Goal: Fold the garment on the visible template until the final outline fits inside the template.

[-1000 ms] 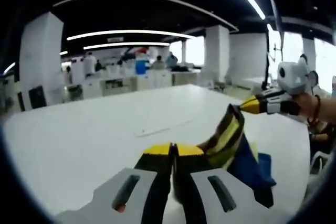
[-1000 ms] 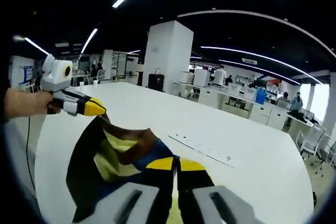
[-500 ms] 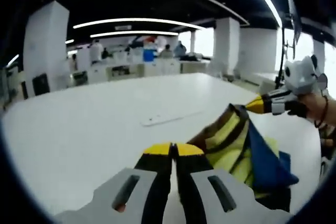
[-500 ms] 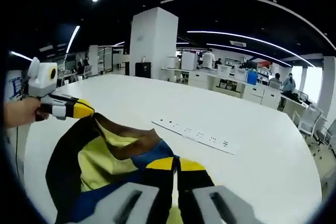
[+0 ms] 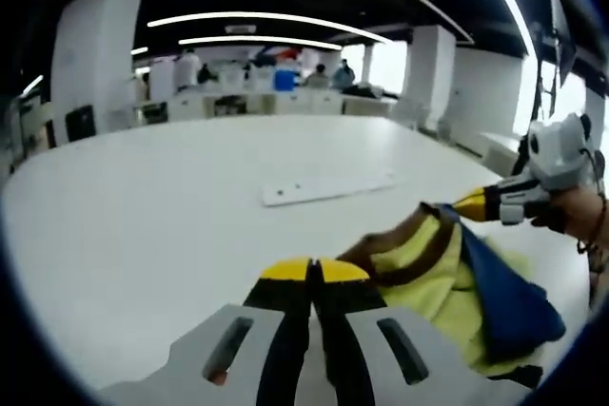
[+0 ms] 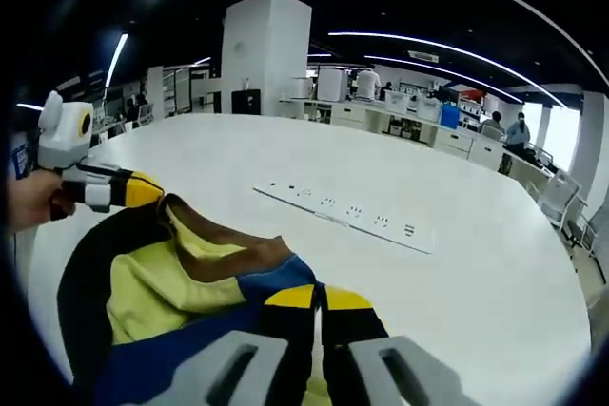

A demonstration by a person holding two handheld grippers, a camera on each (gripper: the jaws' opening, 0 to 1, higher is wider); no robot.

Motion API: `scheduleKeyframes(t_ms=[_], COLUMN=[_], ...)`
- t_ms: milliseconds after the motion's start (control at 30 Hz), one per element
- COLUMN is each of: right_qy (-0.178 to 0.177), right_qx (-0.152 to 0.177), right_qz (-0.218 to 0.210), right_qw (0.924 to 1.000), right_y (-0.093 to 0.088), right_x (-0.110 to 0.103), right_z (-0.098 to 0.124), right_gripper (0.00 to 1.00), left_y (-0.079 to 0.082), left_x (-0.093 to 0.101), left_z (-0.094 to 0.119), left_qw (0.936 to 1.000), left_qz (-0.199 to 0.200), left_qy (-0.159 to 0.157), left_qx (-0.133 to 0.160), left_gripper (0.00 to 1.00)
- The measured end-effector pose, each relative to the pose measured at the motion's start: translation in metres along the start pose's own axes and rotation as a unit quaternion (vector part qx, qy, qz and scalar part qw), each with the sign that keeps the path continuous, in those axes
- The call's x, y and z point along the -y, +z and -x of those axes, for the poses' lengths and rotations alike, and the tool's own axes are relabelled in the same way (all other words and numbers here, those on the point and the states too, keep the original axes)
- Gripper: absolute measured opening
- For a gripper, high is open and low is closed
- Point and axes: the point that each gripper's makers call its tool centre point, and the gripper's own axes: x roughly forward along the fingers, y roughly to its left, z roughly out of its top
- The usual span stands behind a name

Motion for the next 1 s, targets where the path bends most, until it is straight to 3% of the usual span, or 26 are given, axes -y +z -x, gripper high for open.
scheduleKeyframes(t_ms=[133,367,433,533,667,733,800,900,1000], right_qy=[0.002,0.003,0.007,0.008,0.011,0.011,0.015,0.040,0.047], right_qx=[-0.010,-0.036,-0.040,-0.040,-0.039,-0.036,-0.028,-0.005,-0.001], right_qz=[0.000,-0.003,-0.014,-0.013,-0.017,-0.014,-0.019,-0.065,-0.060], right_qw=[0.9999,0.9994,0.9991,0.9991,0.9990,0.9992,0.9993,0.9971,0.9971], right_y=[-0.007,-0.022,-0.024,-0.024,-0.021,-0.017,-0.011,0.004,0.011], right_x=[-0.001,0.001,0.000,0.000,0.002,0.001,-0.001,-0.009,-0.012], right_z=[-0.005,-0.014,-0.015,-0.013,-0.010,-0.005,0.001,0.010,0.019], right_gripper=[0.00,0.00,0.00,0.00,0.00,0.07,0.20,0.40,0.55], left_y=[-0.011,-0.022,-0.027,-0.025,-0.020,-0.016,-0.009,0.000,0.010], left_x=[-0.006,-0.010,-0.014,-0.010,-0.012,-0.013,-0.009,-0.009,-0.008], left_z=[-0.009,-0.020,-0.020,-0.019,-0.016,-0.012,-0.006,0.004,0.012], left_qw=[0.9993,0.9987,0.9967,0.9977,0.9983,0.9985,0.9992,0.9991,0.9991], left_qz=[-0.027,-0.028,-0.051,-0.040,-0.031,-0.028,-0.022,-0.032,-0.036], left_qy=[0.010,0.019,0.033,0.026,0.031,0.033,0.024,0.026,0.021], left_qx=[-0.022,-0.039,-0.054,-0.048,-0.039,-0.032,-0.022,-0.009,0.004], left_gripper=[0.00,0.00,0.00,0.00,0.13,0.21,0.27,0.39,0.51])
